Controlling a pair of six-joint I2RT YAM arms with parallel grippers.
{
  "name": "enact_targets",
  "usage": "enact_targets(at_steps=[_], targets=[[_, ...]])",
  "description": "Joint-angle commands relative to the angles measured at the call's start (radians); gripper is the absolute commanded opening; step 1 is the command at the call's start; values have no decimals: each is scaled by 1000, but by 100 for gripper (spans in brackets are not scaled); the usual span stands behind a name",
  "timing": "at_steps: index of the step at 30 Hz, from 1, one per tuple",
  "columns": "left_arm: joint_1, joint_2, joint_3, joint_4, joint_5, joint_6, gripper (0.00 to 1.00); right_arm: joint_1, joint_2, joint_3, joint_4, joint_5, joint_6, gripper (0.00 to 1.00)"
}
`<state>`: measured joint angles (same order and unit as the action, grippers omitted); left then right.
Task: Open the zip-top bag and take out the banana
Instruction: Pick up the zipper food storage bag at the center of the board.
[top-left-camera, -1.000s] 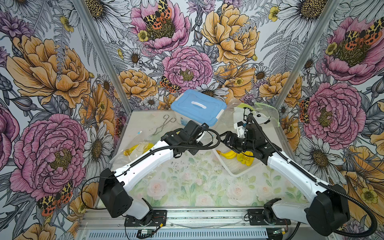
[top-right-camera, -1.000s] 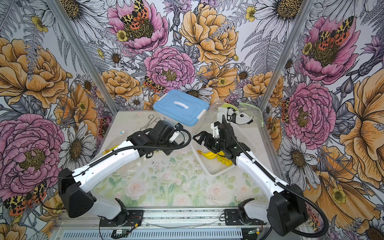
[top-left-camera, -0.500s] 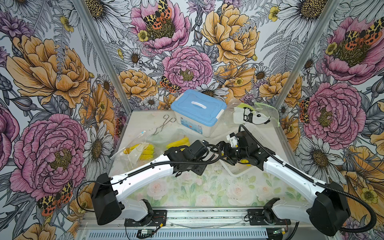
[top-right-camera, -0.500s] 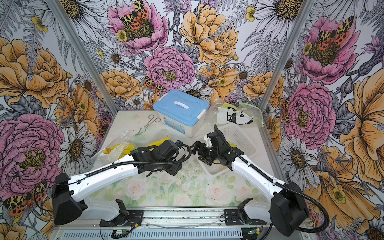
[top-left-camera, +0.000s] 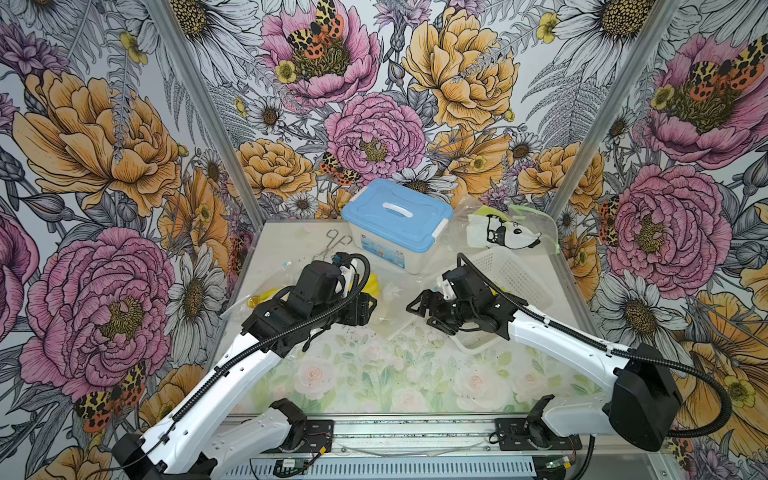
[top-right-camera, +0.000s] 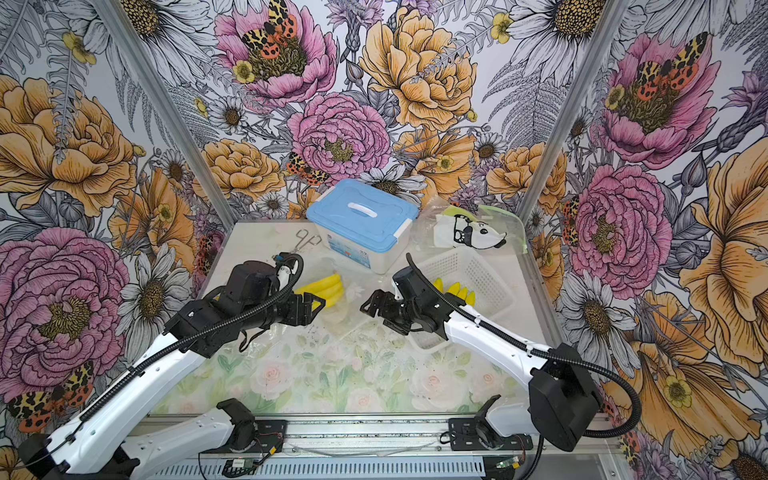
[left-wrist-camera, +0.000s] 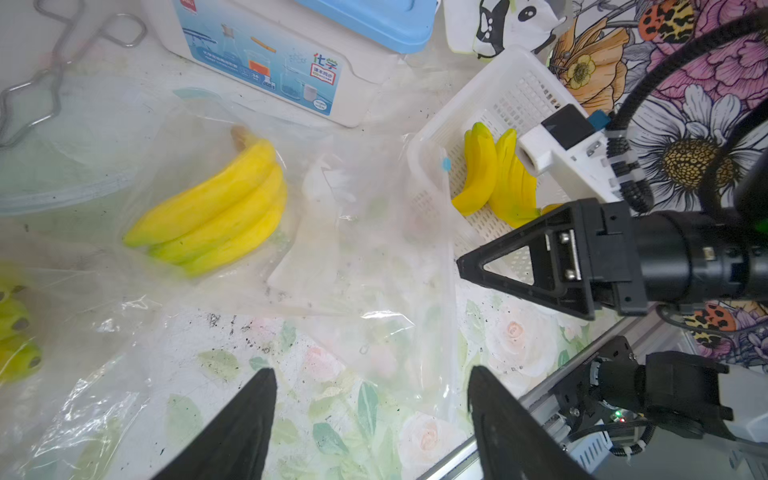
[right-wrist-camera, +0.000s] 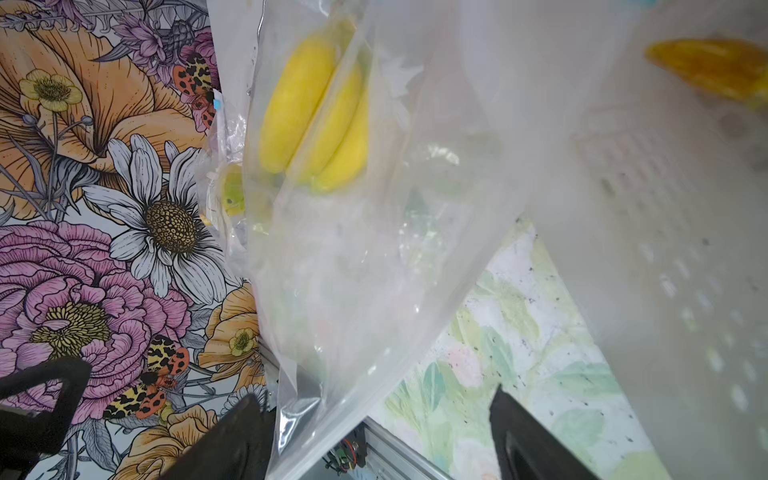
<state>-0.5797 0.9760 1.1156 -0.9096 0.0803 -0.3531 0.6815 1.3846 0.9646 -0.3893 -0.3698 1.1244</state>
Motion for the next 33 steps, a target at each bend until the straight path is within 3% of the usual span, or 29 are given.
enact_targets(at_steps=[1,5,9,11,14,24,33], targets=[[52,-15,-20,14,70,-13,75,-1,50,20,57,17,-15,82],[101,-31,-28,14,95,-15,75,-2,77,32,85,41,-28,68],[125,-43,-38,14,107,-12,76,-2,57,58,87,85,-96,39],[135,-47,-42,14,113,-13,76,-2,54,70,87,102,-130,18],[145,-52,-48,14,119,-14,76,-2,63,93,87,104,-165,1],[179,-79,-50,13,130,-18,77,-10,65,151,81,76,-251,0],[240,-72,10,13,144,11,79,-7,108,435,-36,-106,-707,0]])
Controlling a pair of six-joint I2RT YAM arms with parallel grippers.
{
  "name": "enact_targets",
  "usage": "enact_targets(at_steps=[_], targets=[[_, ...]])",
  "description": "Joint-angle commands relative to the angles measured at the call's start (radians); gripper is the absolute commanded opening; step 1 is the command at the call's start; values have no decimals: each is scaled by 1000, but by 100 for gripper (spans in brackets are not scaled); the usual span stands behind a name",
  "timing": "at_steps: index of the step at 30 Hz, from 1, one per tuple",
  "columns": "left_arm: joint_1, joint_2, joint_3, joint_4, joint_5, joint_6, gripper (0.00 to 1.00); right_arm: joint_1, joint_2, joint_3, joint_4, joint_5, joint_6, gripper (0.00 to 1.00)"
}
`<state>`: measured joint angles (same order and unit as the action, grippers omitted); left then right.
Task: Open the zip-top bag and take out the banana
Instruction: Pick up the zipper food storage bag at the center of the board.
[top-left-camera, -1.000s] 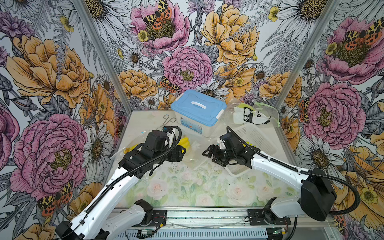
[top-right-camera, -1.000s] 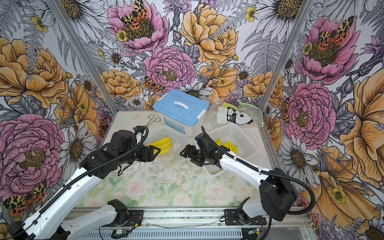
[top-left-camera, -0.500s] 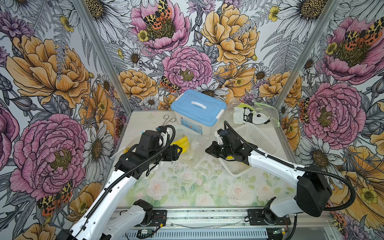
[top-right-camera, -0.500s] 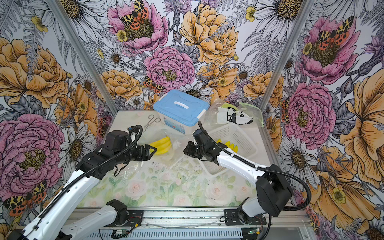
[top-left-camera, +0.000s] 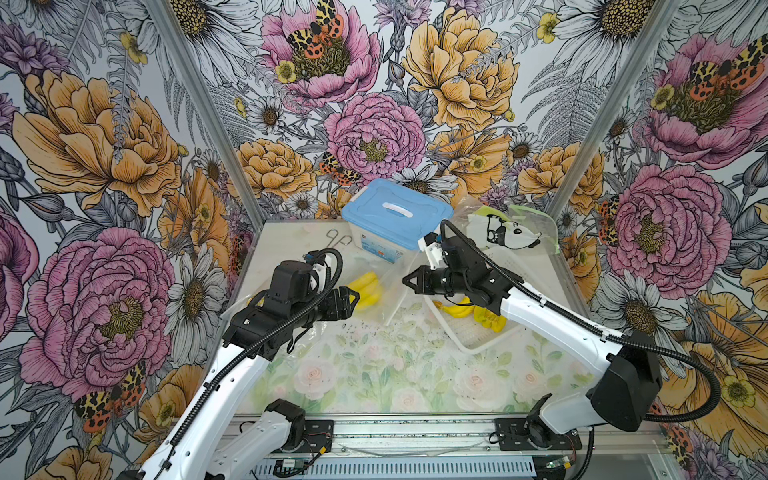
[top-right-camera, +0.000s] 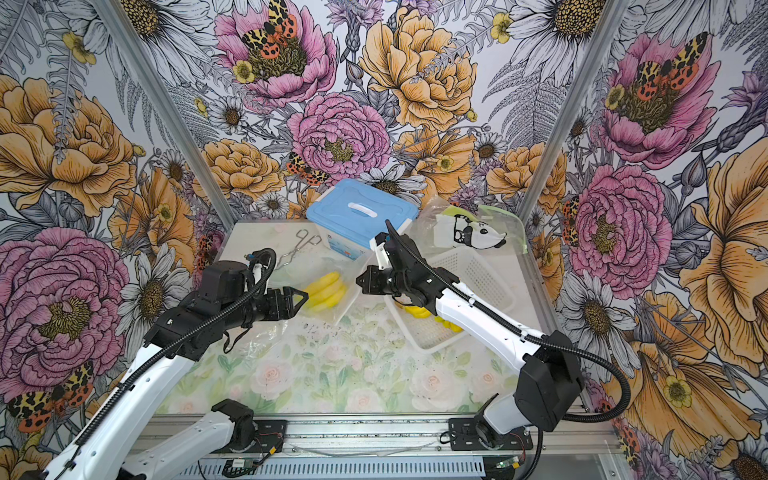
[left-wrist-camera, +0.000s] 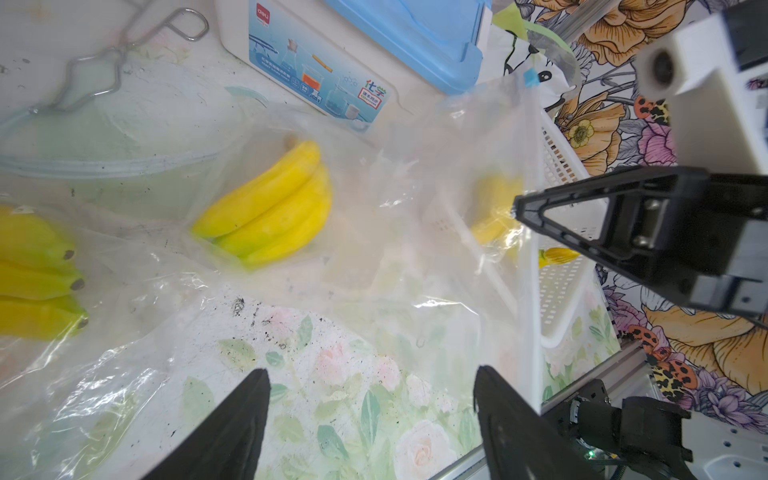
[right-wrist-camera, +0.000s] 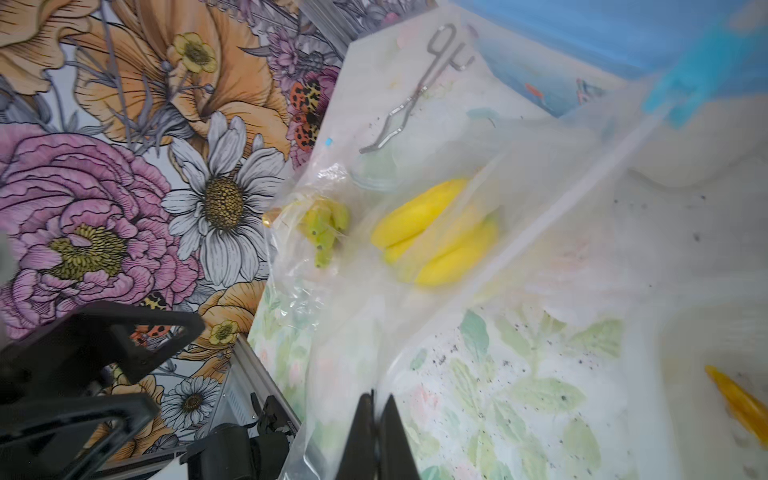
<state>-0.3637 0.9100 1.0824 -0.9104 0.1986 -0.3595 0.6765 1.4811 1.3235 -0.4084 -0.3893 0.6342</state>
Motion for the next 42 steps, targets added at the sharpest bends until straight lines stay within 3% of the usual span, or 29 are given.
enact_targets(at_steps=[1,6,12,21,24,27,31,35,42], targets=[[34,-5,49,13,31,21,80,1,13,111,-28,-92,-278,0],[73,-9,65,16,48,38,81,7,1,223,-89,-93,-524,0],[101,-7,84,16,62,74,84,26,-2,344,-274,-177,-798,0],[111,-43,54,70,74,191,85,110,-4,421,-508,-187,-1021,0],[120,-64,35,87,108,262,86,183,48,492,-649,-126,-1107,0],[127,-74,32,89,124,311,86,246,142,634,-865,2,-1223,0],[134,-88,27,99,163,365,86,277,210,765,-1004,180,-1280,0],[138,-107,15,99,231,432,86,270,175,735,-969,270,-1319,0],[137,-172,-74,118,429,576,83,252,80,510,-830,344,-1425,0]])
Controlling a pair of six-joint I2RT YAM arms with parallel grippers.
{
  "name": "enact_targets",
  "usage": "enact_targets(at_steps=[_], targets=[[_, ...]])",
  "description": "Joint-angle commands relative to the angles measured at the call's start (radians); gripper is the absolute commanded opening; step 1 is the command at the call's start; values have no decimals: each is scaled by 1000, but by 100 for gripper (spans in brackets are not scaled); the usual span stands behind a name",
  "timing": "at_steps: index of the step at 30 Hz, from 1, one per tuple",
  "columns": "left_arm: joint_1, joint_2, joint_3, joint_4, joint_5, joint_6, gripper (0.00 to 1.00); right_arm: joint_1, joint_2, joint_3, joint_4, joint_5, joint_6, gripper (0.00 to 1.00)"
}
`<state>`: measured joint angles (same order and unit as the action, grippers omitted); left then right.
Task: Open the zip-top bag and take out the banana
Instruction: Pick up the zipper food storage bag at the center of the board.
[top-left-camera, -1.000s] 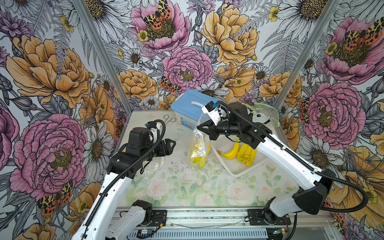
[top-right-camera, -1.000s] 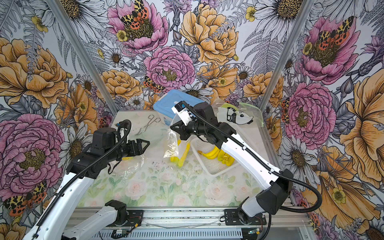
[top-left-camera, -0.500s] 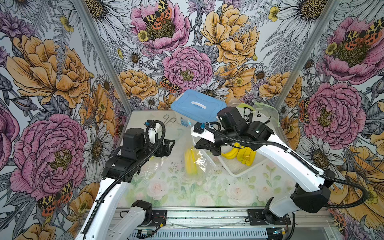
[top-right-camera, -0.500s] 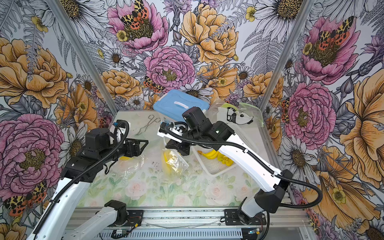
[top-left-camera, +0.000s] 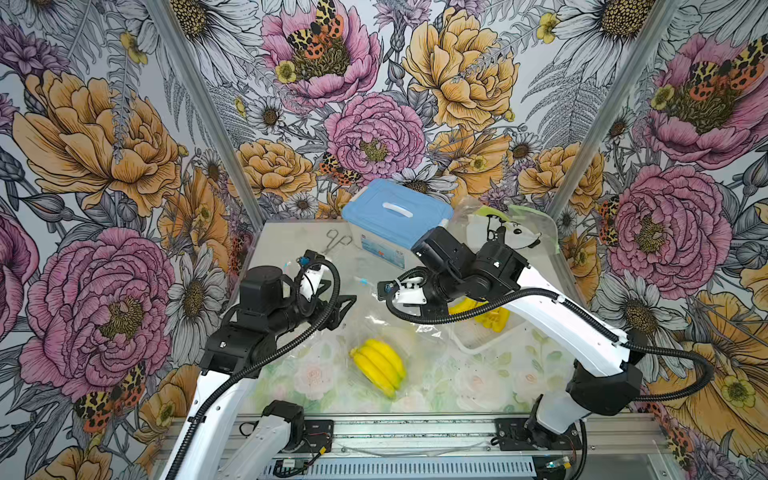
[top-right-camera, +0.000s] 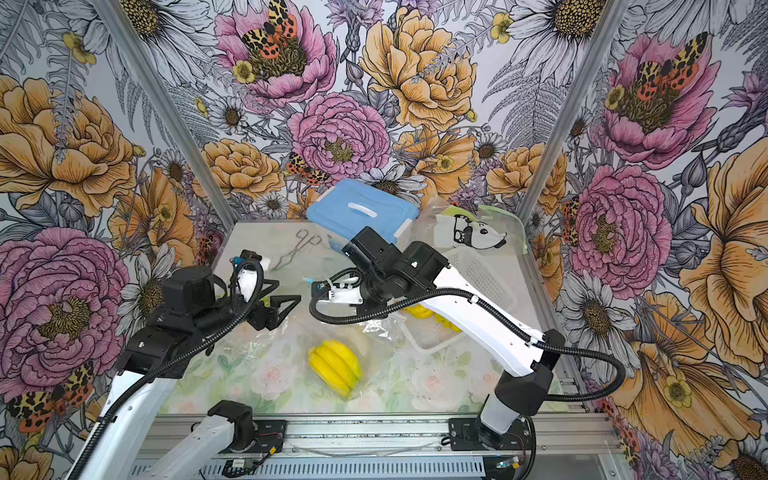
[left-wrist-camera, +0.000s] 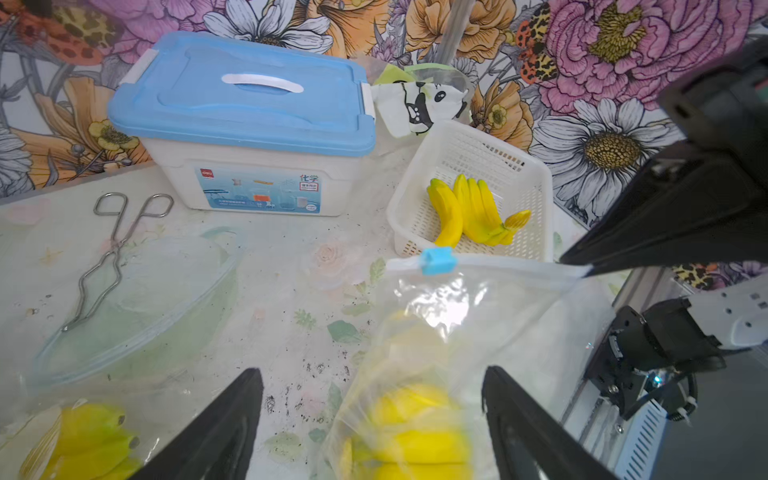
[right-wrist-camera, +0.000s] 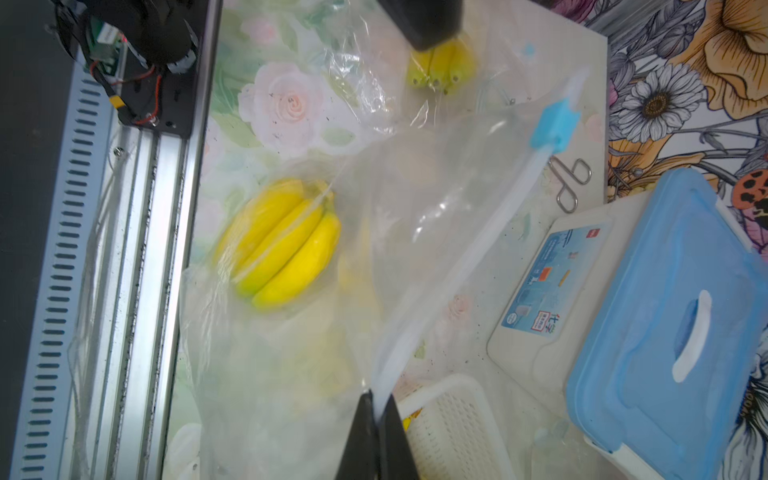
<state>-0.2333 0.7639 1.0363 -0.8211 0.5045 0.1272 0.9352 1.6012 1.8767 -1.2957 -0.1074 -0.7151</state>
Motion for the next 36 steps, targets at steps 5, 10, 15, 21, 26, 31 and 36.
enact_targets(at_steps=[5,10,15,21,26,31,36], targets=[[6,-43,-60,32,199,136,82,-27,-65,-56,105,78,-132,0],[9,-43,-65,31,233,173,82,-23,-88,-38,143,82,-204,0],[8,-45,-45,32,222,190,82,-12,-90,7,148,71,-273,0],[9,-56,-62,30,240,201,82,-7,-108,-60,157,23,-289,0],[6,-67,-84,32,243,199,82,-2,-166,-173,219,20,-284,0],[7,-41,-80,35,259,213,78,16,-218,-244,281,18,-274,0],[-13,0,-46,35,270,259,76,45,-255,-280,310,38,-284,0]])
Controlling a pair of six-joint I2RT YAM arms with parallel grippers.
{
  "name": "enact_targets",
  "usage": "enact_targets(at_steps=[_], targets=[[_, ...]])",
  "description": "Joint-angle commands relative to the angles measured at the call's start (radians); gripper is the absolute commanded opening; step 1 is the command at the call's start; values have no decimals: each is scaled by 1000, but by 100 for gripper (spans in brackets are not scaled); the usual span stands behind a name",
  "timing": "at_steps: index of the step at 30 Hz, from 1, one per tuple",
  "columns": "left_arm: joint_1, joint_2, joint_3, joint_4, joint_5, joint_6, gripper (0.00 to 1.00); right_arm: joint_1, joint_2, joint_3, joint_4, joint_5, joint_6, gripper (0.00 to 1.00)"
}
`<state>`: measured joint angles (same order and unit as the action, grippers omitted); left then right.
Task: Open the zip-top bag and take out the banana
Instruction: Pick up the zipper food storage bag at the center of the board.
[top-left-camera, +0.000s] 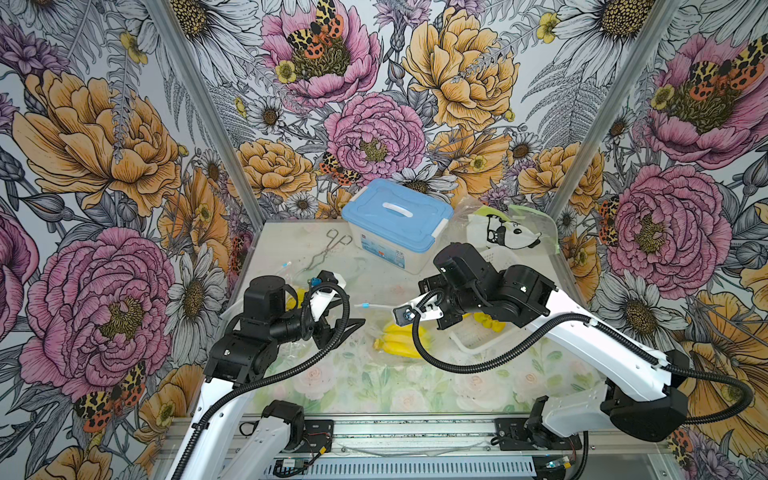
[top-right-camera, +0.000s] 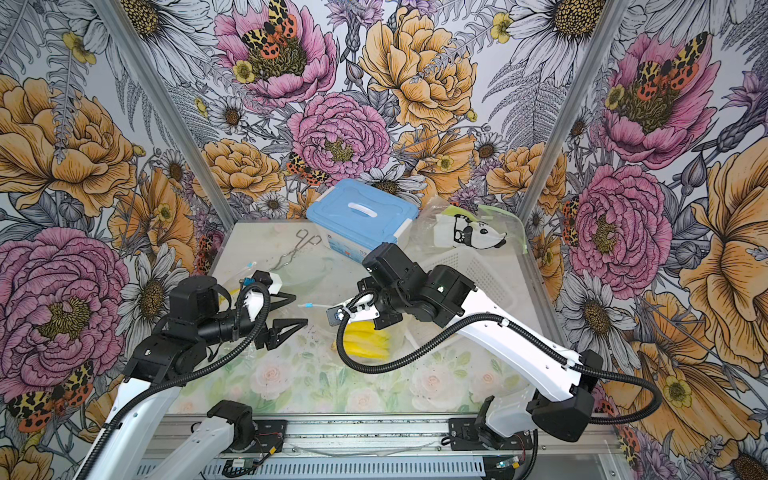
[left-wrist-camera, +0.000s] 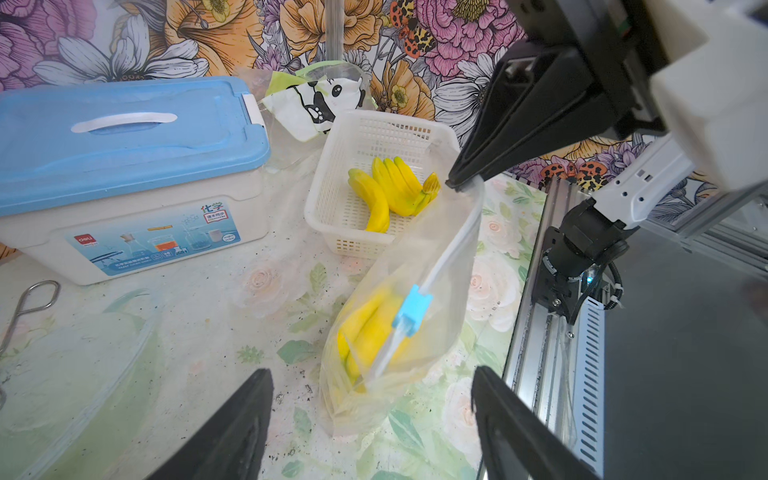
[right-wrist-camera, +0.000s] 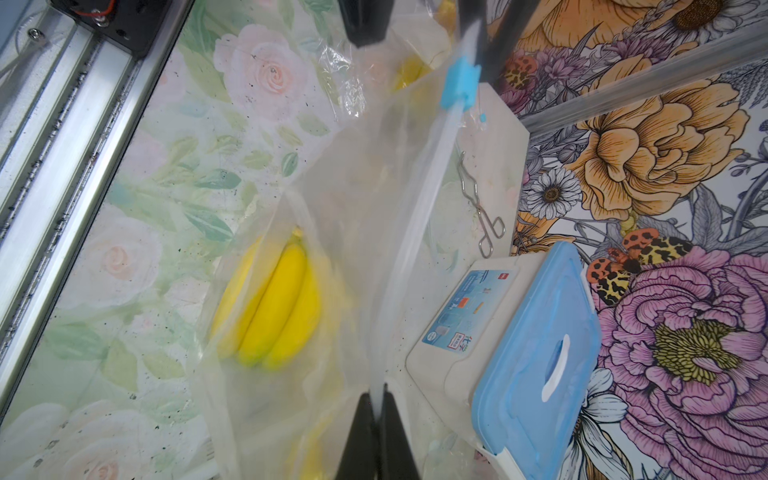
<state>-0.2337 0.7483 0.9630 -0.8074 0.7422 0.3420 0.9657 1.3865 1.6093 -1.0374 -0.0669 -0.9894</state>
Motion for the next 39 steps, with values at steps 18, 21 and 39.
enact_targets(at_steps=[18,21,39], targets=[[-146,57,85,-34,-28,99,63,18,-44,-23,69,30,5,0],[-156,44,76,-48,-46,102,62,15,-40,-25,71,34,18,0],[-136,-20,62,-107,-70,128,35,2,-32,-34,85,29,45,0]])
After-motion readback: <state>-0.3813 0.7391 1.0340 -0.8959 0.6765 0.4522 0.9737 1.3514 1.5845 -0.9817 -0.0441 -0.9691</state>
